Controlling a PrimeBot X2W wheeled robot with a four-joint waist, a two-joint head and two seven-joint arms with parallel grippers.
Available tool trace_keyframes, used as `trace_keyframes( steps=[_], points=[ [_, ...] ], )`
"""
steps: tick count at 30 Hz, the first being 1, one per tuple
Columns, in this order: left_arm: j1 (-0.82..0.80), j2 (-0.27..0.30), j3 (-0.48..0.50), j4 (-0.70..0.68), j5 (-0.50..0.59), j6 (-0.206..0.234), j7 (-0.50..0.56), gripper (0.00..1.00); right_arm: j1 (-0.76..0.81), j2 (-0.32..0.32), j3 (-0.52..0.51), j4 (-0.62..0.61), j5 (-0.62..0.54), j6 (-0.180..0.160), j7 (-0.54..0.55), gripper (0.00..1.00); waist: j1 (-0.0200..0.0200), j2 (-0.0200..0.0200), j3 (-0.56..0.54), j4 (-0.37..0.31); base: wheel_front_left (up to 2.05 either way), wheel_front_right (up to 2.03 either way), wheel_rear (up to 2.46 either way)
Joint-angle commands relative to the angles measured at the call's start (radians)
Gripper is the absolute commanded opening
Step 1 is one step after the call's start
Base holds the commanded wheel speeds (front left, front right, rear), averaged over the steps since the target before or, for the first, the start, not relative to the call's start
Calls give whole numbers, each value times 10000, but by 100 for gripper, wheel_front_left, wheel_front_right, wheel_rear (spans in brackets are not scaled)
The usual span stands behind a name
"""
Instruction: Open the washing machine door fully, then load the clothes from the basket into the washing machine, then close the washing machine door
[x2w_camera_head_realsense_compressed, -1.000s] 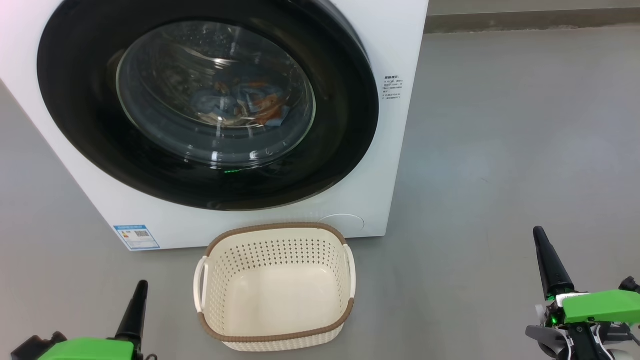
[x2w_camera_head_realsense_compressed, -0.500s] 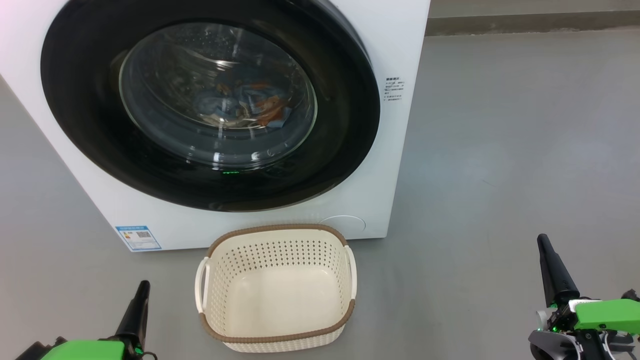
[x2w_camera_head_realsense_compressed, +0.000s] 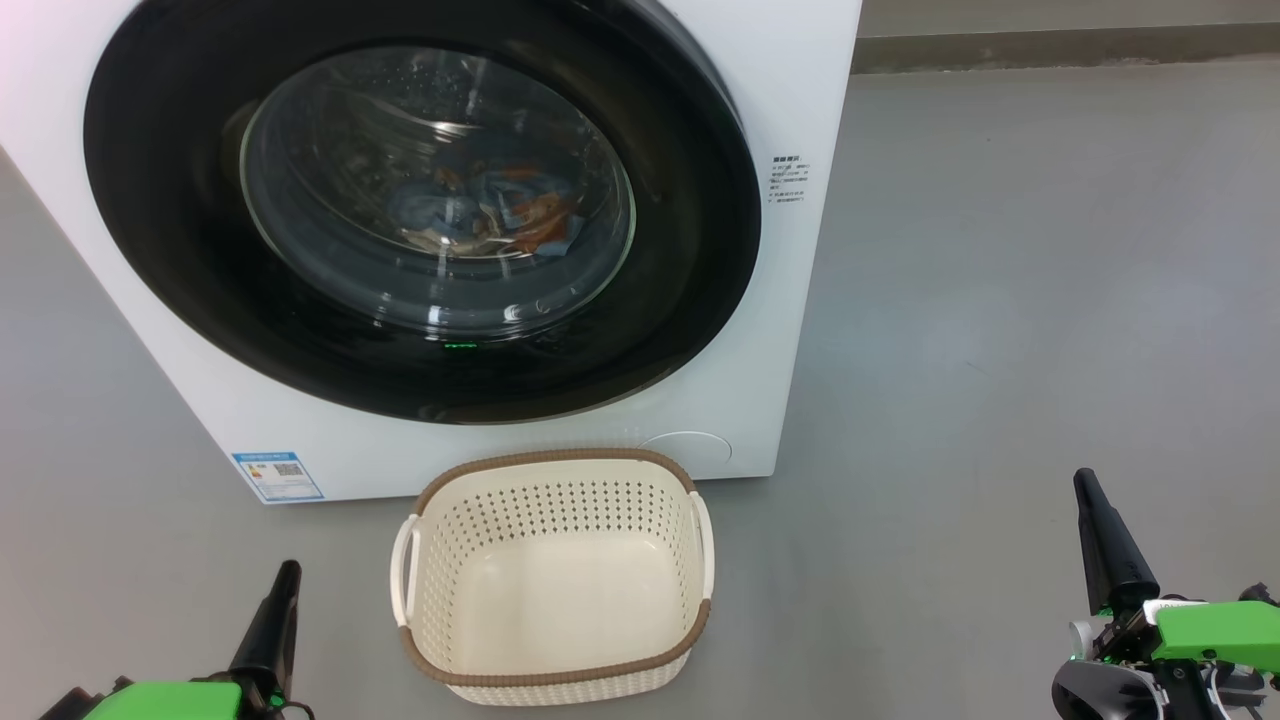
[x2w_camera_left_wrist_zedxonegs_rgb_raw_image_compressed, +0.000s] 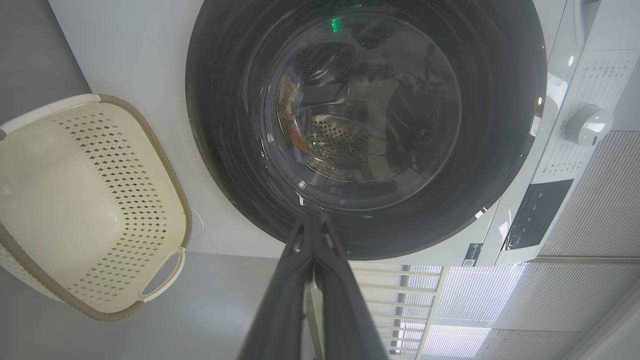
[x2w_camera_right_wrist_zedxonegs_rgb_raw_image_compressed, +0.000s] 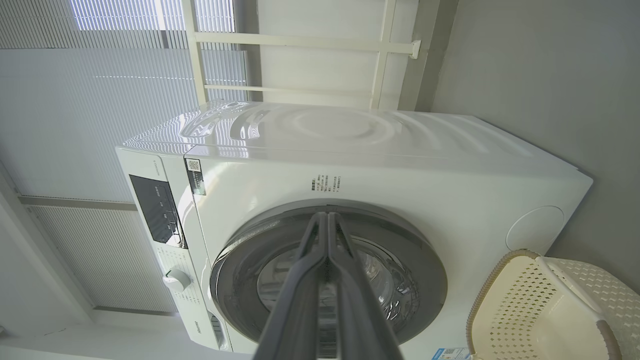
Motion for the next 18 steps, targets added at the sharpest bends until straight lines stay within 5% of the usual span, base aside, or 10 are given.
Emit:
trace_keyframes(
  steps=[1,18],
  points=[
    [-472,153,362,-167,-26,7,49,0,-87,-54,154,-311,46,16,68,0,0,0,0,0,0,0,0],
    [-474,140,381,-164,-10,6,64,0,-88,-40,135,-310,30,16,84,0,0,0,0,0,0,0,0]
  ],
)
